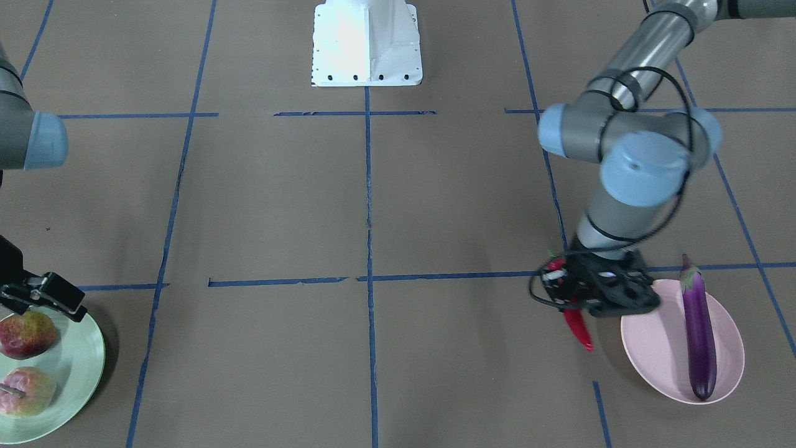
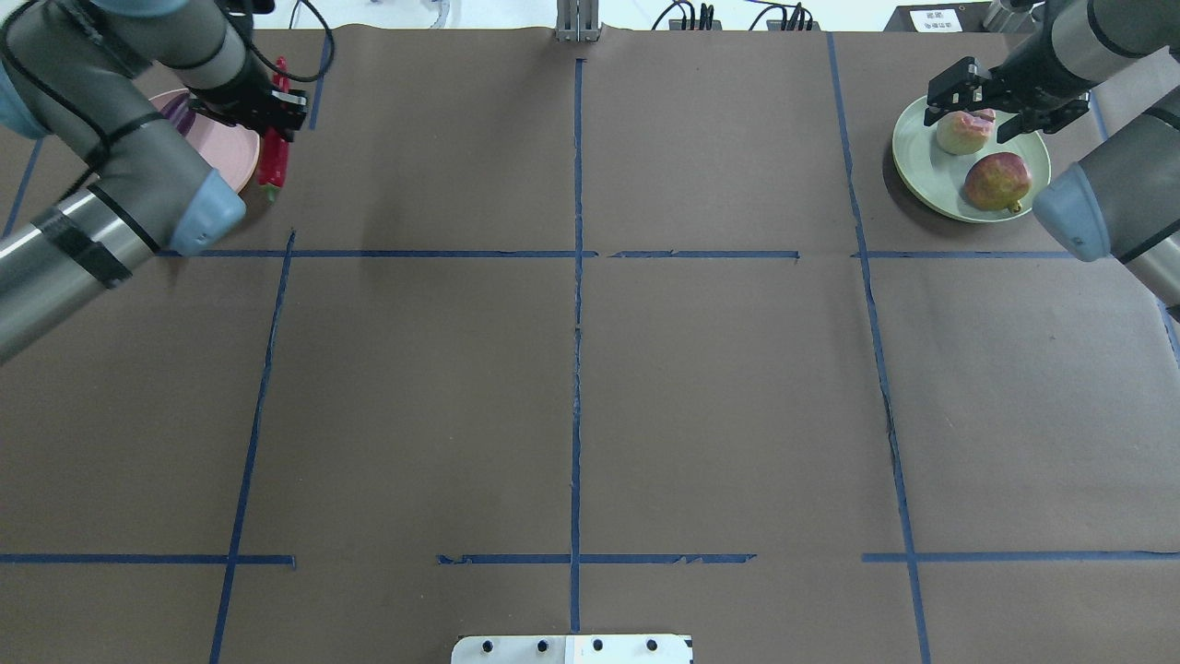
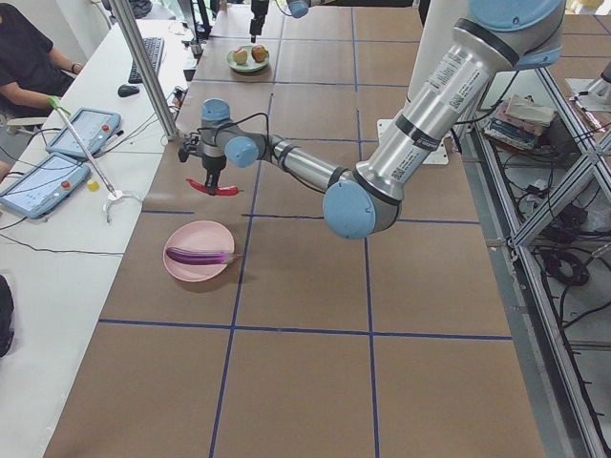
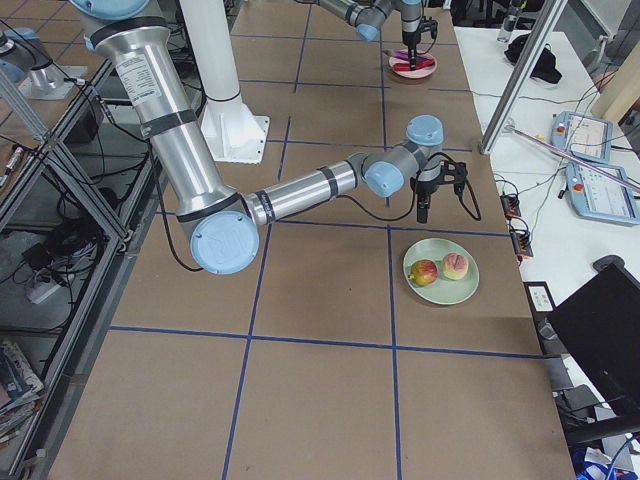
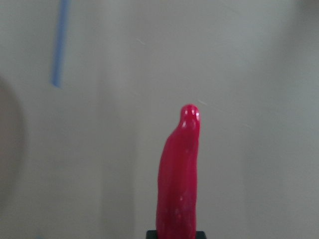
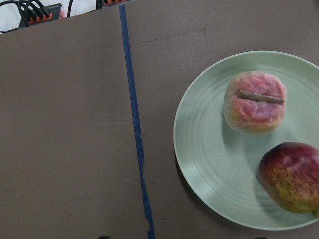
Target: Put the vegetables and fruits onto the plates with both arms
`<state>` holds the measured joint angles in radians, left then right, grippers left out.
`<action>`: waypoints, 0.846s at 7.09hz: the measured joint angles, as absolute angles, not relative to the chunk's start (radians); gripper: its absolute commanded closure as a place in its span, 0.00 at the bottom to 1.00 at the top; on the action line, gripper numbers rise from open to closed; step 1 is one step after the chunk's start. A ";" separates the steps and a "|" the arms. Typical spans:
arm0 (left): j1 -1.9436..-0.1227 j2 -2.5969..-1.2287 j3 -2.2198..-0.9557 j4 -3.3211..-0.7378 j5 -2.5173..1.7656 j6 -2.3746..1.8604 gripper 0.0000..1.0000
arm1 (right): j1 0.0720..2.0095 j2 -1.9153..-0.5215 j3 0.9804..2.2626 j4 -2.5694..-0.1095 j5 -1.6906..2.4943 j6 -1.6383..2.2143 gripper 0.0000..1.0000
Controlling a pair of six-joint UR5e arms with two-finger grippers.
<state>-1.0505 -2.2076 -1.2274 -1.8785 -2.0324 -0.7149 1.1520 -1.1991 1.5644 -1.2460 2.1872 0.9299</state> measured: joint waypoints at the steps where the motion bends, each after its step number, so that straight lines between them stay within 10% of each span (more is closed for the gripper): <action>1: -1.095 -2.207 -1.131 -1.907 -2.068 -0.625 0.76 | 1.153 -1.221 1.595 -1.247 2.193 0.931 0.00; 2: -1.112 -2.207 -1.057 -1.935 -2.082 -0.587 0.31 | 1.152 -1.229 1.605 -1.247 2.194 0.931 0.00; 3: -1.115 -2.208 -1.018 -1.956 -2.087 -0.575 0.08 | 1.152 -1.232 1.608 -1.247 2.195 0.931 0.00; 6: -1.120 -2.194 -1.028 -1.997 -2.116 -0.568 0.10 | 1.171 -1.253 1.625 -1.249 2.230 0.927 0.00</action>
<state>-1.1202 -2.1945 -1.0280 -1.9968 -2.1162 -0.5683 1.1707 -1.2535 1.6249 -1.2490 2.2297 0.9266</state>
